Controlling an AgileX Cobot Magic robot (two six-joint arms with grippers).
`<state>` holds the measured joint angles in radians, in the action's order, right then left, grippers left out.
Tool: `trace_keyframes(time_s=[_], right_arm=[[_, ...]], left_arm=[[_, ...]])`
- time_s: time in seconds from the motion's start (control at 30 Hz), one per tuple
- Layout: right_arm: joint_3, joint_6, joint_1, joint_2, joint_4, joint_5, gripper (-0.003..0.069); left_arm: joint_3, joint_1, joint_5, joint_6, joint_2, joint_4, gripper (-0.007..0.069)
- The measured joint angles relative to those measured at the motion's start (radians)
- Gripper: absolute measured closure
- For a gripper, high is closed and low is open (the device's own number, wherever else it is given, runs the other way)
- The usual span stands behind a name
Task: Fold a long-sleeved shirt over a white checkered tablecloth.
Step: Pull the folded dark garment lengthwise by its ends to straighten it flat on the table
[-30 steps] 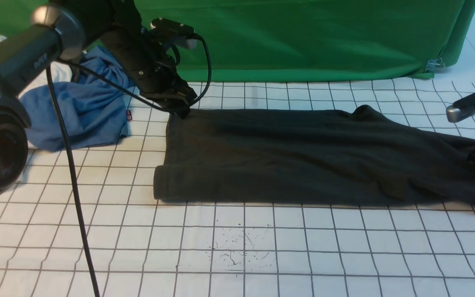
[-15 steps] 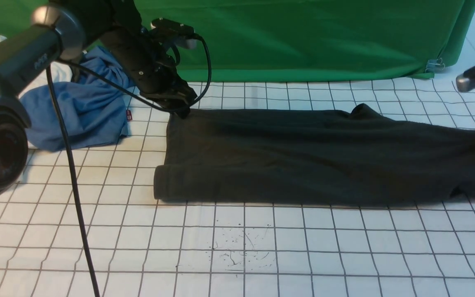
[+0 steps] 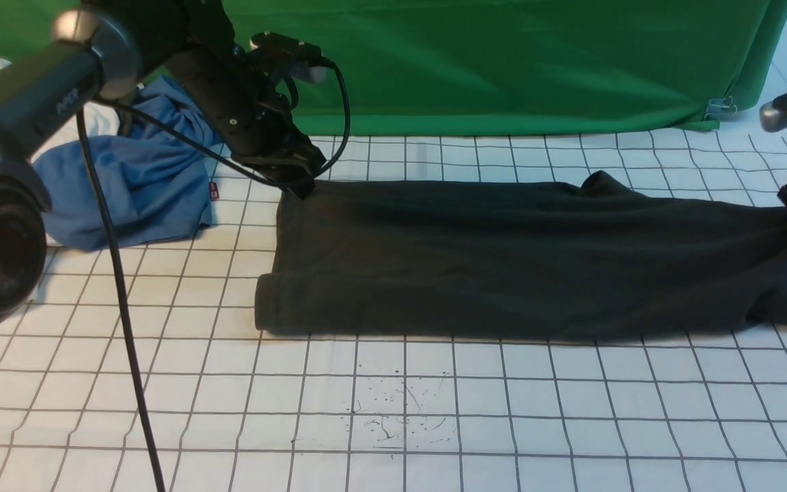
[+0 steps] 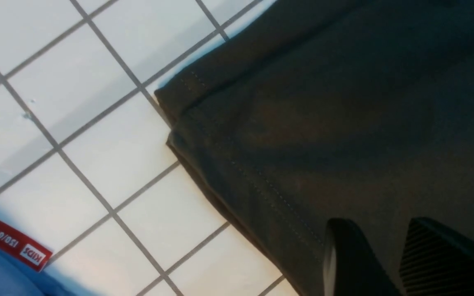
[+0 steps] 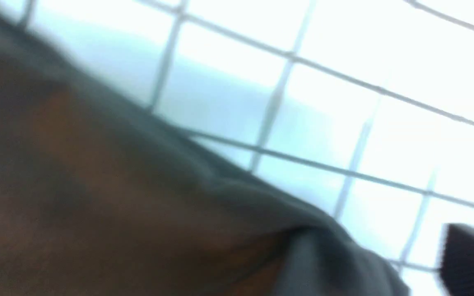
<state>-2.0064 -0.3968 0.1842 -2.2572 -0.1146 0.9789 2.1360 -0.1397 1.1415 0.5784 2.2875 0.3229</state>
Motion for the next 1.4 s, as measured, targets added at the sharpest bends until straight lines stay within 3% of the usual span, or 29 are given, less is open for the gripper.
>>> trace_keyframes(time_s=[0.1,0.27,0.4,0.53,0.7,0.93,1.3,1.4], right_arm=[[-0.023,0.099,0.015,0.014,-0.003,0.083,0.0032],[-0.027,0.166,0.088,0.063,0.011,0.209,0.0084],[0.013,0.176,0.152,0.101,0.049,0.217,0.0092],[0.117,0.17,0.184,0.109,0.075,0.155,0.006],[0.267,0.167,0.182,0.109,0.115,-0.032,0.0055],[0.309,0.178,0.168,0.104,0.122,-0.215,0.0055],[0.303,0.193,0.167,0.049,0.115,-0.226,0.007],[0.302,0.189,0.167,0.049,0.125,-0.219,0.0125]], left_arm=[[0.0,0.0,0.005,0.0,0.0,0.0,0.0469],[0.0,0.0,0.018,0.001,0.0,0.0,0.0469],[0.0,0.0,0.018,0.001,0.0,0.01,0.0469],[0.0,0.0,0.017,0.002,0.0,0.033,0.0469],[0.0,0.0,0.017,0.006,0.0,0.041,0.0469],[0.0,0.0,0.017,0.007,0.0,0.043,0.0469],[0.0,0.0,0.015,0.007,0.0,0.043,0.0469],[0.0,0.0,0.015,0.007,0.0,0.043,0.0469]])
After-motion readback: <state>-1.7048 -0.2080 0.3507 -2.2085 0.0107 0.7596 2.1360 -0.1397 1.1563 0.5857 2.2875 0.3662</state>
